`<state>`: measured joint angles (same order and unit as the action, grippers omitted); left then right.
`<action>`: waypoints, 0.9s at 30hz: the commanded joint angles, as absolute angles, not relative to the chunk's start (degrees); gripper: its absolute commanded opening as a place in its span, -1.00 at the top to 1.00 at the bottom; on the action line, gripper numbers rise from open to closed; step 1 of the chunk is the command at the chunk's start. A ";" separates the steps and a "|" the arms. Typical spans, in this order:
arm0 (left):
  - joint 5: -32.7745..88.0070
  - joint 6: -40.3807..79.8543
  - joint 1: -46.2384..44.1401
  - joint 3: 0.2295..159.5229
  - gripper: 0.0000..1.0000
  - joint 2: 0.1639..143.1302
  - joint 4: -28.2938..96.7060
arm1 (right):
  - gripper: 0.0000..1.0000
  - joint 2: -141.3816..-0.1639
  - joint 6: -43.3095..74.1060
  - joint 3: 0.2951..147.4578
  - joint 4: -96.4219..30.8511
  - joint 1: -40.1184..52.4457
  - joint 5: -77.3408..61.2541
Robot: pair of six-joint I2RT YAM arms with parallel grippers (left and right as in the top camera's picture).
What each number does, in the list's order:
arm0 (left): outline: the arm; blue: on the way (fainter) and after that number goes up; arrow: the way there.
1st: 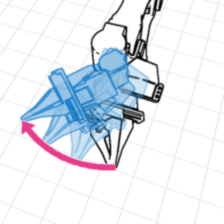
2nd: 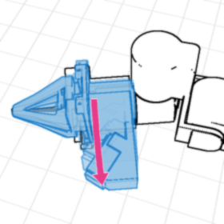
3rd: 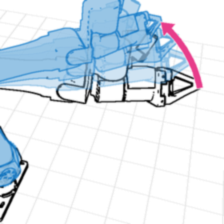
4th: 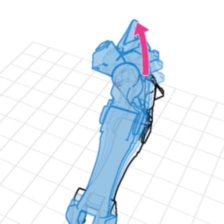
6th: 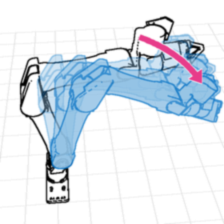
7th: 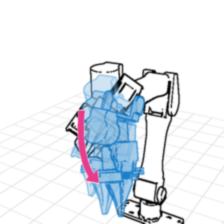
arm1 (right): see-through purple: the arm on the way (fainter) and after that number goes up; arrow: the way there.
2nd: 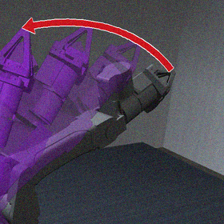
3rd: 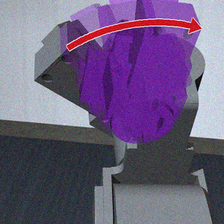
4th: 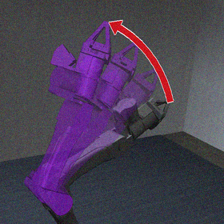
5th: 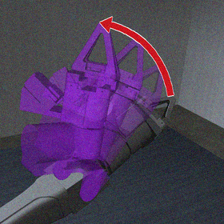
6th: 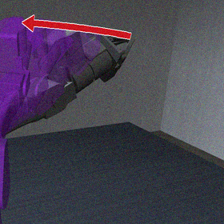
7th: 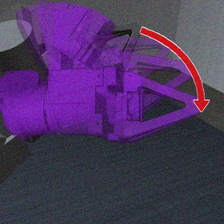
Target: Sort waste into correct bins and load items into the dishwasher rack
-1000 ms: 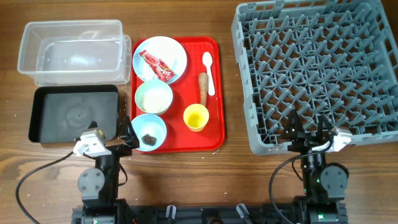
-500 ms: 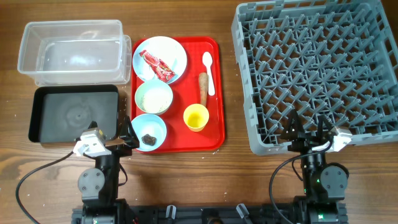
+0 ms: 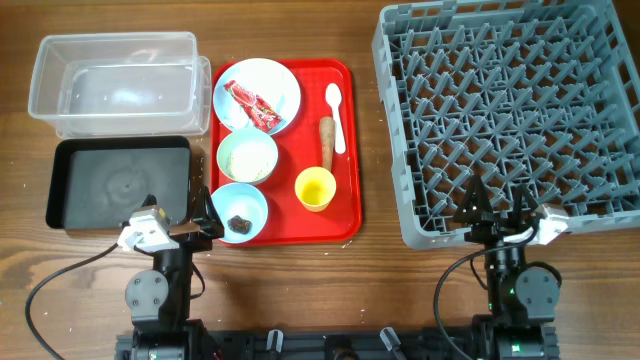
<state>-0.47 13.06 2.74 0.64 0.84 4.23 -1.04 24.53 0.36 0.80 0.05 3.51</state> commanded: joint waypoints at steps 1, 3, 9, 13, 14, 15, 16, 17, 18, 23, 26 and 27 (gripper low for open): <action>0.40 12.23 3.01 0.38 -1.00 0.38 4.16 | -0.99 -0.75 30.57 0.30 0.95 -0.23 4.73; 0.40 12.23 3.01 0.38 -1.00 0.38 4.14 | -1.00 -0.80 35.11 0.32 3.01 -0.25 6.20; 4.95 13.69 3.01 0.86 -1.00 0.38 -4.34 | -0.99 -0.80 29.34 0.95 14.31 -0.25 2.87; 6.61 10.50 3.01 8.80 -1.00 4.40 -1.50 | -1.00 -3.49 22.06 7.01 10.94 -0.25 -0.12; 7.55 9.23 3.01 12.16 -1.00 8.01 -0.97 | -1.00 -5.72 21.17 9.39 9.93 -0.25 -0.23; 7.73 9.17 3.01 14.92 -1.00 11.20 -0.25 | -0.99 -7.86 20.29 11.51 9.13 -0.25 -0.89; 7.94 9.13 3.01 20.84 -1.00 18.33 1.83 | -0.99 -12.95 18.81 16.14 7.49 -0.25 -2.13; 8.29 8.97 2.98 25.45 -1.00 23.88 3.84 | -0.99 -16.67 18.76 19.40 5.93 -0.25 -2.31; 9.34 7.27 2.90 29.63 -1.00 28.51 6.07 | -0.99 -21.56 17.67 23.70 4.16 -0.25 -3.14; 5.10 3.18 -3.31 63.72 -1.00 63.64 29.10 | -0.99 -48.29 13.56 48.99 -13.15 -0.23 -4.45; 0.47 3.18 -7.75 81.17 -0.99 81.69 42.02 | -0.99 -61.52 13.39 62.35 -26.33 -0.23 -4.60; -1.89 3.18 -9.10 88.86 -0.99 89.34 47.77 | -0.99 -65.84 13.41 65.69 -29.08 -0.23 -4.60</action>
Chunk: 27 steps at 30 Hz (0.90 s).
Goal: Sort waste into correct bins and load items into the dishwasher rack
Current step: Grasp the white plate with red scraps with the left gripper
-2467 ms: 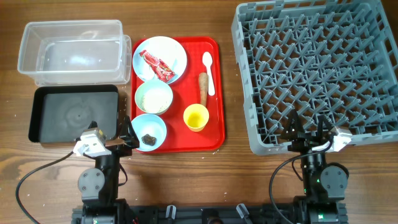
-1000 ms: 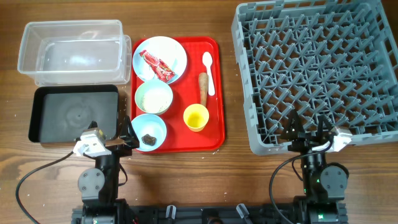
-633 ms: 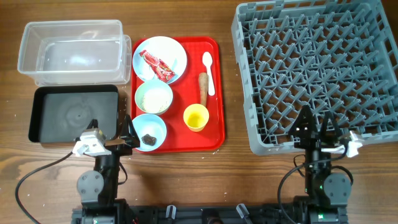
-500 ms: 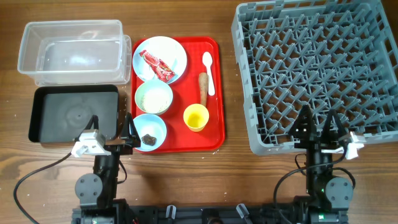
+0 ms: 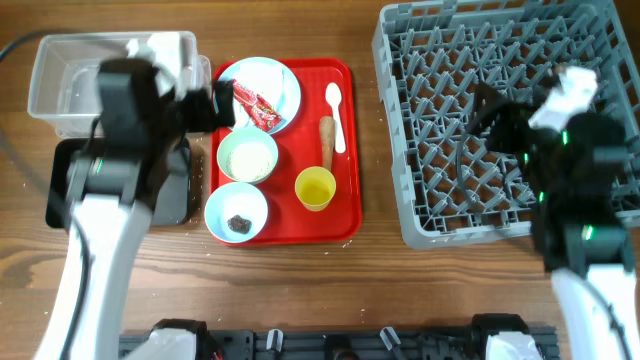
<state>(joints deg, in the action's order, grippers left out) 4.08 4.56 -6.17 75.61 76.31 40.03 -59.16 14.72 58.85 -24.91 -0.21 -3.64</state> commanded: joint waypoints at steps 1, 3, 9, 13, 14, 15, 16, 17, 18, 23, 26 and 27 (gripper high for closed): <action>-3.18 3.18 -9.82 93.65 -1.00 94.50 51.18 | -1.00 -68.03 13.67 66.78 -29.19 -0.23 -4.62; -3.27 3.18 -11.20 102.48 -1.00 106.37 55.02 | -1.00 -71.72 13.85 66.89 -27.90 -0.23 -4.62; 0.14 1.43 -11.88 103.09 -0.99 117.01 41.71 | -0.99 -78.98 22.52 66.85 -32.36 -0.25 -4.12; 0.10 -1.08 -11.88 103.09 -0.92 120.44 37.91 | -1.00 -81.23 22.68 66.85 -33.69 -0.23 -3.55; -0.14 -1.06 -11.81 103.09 -0.93 121.69 37.93 | -0.99 -81.43 22.63 66.85 -33.71 -0.23 -4.19; -0.36 -0.60 -11.73 103.09 -0.93 123.52 38.09 | -0.99 -81.43 22.61 66.85 -33.78 -0.25 -4.16; -1.32 0.86 -11.73 103.09 -0.94 125.27 38.26 | -1.00 -81.43 22.59 66.85 -33.80 -0.25 -4.16; -1.41 2.02 -11.75 103.09 -0.95 126.78 38.46 | -1.00 -81.43 22.57 66.85 -33.78 -0.23 -4.16; -1.37 2.68 -11.75 103.09 -0.97 127.92 38.65 | -0.99 -81.43 22.55 66.85 -33.78 -0.23 -4.16; -1.34 3.68 -11.79 103.09 -1.00 132.68 40.75 | -0.99 -81.43 22.52 66.85 -33.67 -0.23 -4.16; -1.10 3.68 -11.79 103.07 -0.05 135.37 42.06 | -0.99 -81.43 22.55 66.85 -33.67 -0.23 -4.14; -0.91 3.68 -11.79 103.07 0.32 135.79 42.06 | -0.99 -81.43 22.55 66.85 -33.65 -0.23 -4.16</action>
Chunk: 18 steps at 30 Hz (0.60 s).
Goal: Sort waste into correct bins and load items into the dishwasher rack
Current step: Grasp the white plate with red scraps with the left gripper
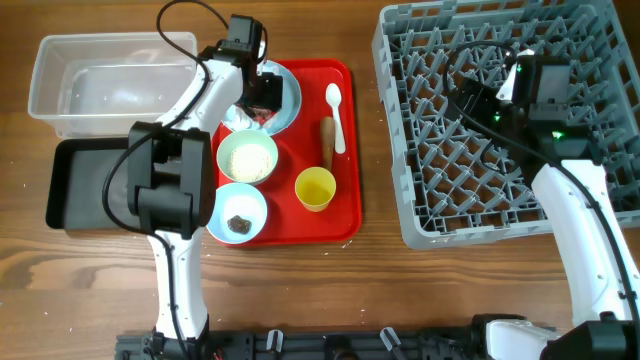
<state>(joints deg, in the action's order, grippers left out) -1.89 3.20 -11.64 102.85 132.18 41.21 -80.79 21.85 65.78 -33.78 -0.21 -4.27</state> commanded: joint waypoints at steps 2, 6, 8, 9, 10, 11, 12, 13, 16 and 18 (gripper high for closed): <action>-0.91 3.70 -11.79 103.09 0.92 135.83 42.02 | -1.00 -81.43 22.55 66.85 -33.50 -0.25 -4.16; -0.95 4.43 -11.73 103.88 0.92 132.81 42.48 | -1.00 -81.43 22.59 66.85 -33.47 -0.25 -4.14; -0.93 5.58 -11.73 105.95 0.92 128.84 43.35 | -0.99 -81.43 22.57 66.85 -33.36 -0.23 -4.16; -0.93 5.78 -11.73 106.98 0.92 126.32 43.59 | -0.99 -81.43 22.57 66.85 -33.30 -0.23 -4.14; -0.97 6.28 -11.73 107.42 0.92 124.36 43.57 | -0.99 -81.43 22.57 66.85 -33.26 -0.25 -4.14; -1.02 6.46 -11.73 107.68 0.92 122.08 43.48 | -1.00 -81.43 22.57 66.85 -33.23 -0.25 -4.16; -1.93 6.48 -11.66 107.72 0.92 118.89 43.29 | -0.99 -81.43 22.57 66.85 -33.23 -0.25 -4.14; -4.71 6.46 -11.20 107.70 0.92 115.07 43.44 | -0.99 -81.43 22.59 66.85 -33.26 -0.23 -4.16; -9.96 6.46 -8.14 107.70 0.92 110.04 43.75 | -0.99 -81.43 22.59 66.85 -33.28 -0.23 -4.16; -11.22 6.48 -2.63 107.70 0.92 109.54 43.07 | -0.99 -81.43 22.68 66.85 -33.28 -0.23 -4.16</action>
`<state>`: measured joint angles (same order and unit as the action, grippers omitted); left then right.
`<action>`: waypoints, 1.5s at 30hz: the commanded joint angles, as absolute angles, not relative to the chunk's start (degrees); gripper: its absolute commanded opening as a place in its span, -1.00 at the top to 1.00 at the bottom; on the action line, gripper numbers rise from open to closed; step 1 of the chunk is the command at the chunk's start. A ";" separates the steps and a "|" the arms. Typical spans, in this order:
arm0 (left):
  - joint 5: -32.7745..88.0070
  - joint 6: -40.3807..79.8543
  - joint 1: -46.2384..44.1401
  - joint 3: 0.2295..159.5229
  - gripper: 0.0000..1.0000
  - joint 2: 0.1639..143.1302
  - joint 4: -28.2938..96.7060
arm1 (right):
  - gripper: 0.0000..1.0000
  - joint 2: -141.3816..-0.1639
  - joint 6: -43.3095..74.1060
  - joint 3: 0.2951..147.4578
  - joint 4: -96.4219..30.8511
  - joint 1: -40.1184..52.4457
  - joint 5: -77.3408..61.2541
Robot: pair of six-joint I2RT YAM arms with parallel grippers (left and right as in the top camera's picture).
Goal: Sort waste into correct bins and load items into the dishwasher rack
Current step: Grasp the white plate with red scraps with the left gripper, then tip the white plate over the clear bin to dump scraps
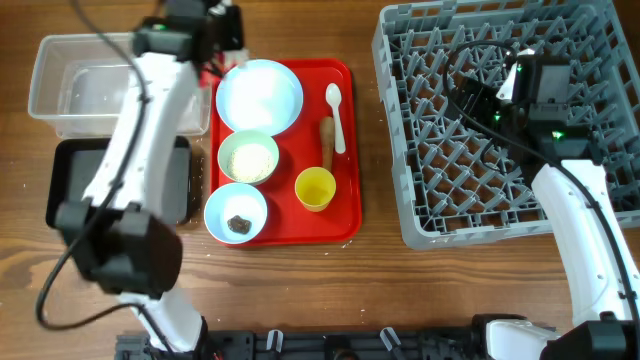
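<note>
My left gripper (214, 45) is at the right rim of the clear plastic bin (100, 85), shut on a red wrapper (207, 69), of which only a sliver shows beneath it. The light blue plate (260, 95) on the red tray (345, 215) is bare. Also on the tray are a bowl of white crumbs (248, 157), a blue bowl with a dark scrap (237, 212), a yellow cup (315, 188), a white spoon (335, 108) and a brown stick-like piece (327, 143). My right gripper (468, 93) hovers open over the grey dishwasher rack (590, 40).
A black bin (70, 180) lies in front of the clear bin, left of the tray. The left arm crosses over both bins. The rack fills the right side of the wooden table (330, 270).
My left gripper was down on the plate at the red wrapper. It is now at the clear bin's right rim with the wrapper, and the plate is bare. The right arm has not moved.
Both arms were folded at the table's front edge, the wrapper lying on the plate. Then both were raised and blurred in motion. Then the left gripper was on the plate's wrapper and the right over the rack. Now the wrapper is off the plate, by the clear bin.
</note>
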<state>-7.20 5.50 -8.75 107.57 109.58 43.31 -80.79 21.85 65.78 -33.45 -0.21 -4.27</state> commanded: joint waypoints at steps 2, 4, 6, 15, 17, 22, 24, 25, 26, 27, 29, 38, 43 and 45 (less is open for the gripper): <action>-11.20 6.50 3.05 107.70 0.92 110.74 42.59 | -0.99 -81.43 22.68 66.85 -33.32 -0.23 -4.16; -10.98 6.48 8.32 107.68 0.92 113.25 40.21 | -0.99 -81.43 22.68 66.85 -33.32 -0.23 -4.16; -10.85 6.48 11.07 107.68 0.92 115.83 38.72 | -0.99 -81.45 22.68 66.85 -33.36 -0.23 -4.19; -9.89 6.42 12.47 107.70 -1.00 119.66 38.24 | -0.99 -81.43 22.70 66.85 -33.36 -0.23 -4.16; -9.56 6.22 11.35 107.70 -0.99 116.75 39.53 | -0.99 -81.43 22.68 66.85 -33.36 -0.23 -4.16; 2.13 2.13 1.37 107.70 -0.98 103.63 50.33 | -0.99 -81.43 22.70 66.85 -33.50 -0.23 -4.19; 2.13 3.07 -3.84 107.70 -0.94 103.09 49.74 | -0.99 -81.45 22.70 66.85 -32.10 -0.23 -4.19; 2.20 5.56 -6.26 107.70 -0.95 103.57 50.24 | -0.99 -81.45 22.70 66.85 -31.40 -0.23 -4.45; 2.42 6.48 -8.32 107.70 -0.95 103.88 52.12 | -0.99 -81.43 22.70 66.85 -31.27 -0.23 -4.64; 2.48 6.50 -10.02 107.68 -0.94 104.03 54.17 | -0.99 -81.43 22.68 66.85 -31.33 -0.23 -4.62; 3.38 6.44 -14.46 107.42 -0.87 104.42 60.80 | -1.00 -81.43 22.68 66.85 -31.48 -0.23 -4.62; 3.62 18.70 -19.05 82.85 -0.29 104.49 56.73 | -0.99 -81.43 22.61 66.85 -35.59 -0.23 -5.21; 3.60 18.44 -19.66 73.23 -0.13 104.81 44.60 | -0.99 -81.45 21.61 66.85 -35.62 -0.23 -3.46; 3.62 17.10 -19.66 70.06 0.04 104.99 40.05 | -0.99 -81.45 21.02 66.85 -35.68 -0.23 -3.29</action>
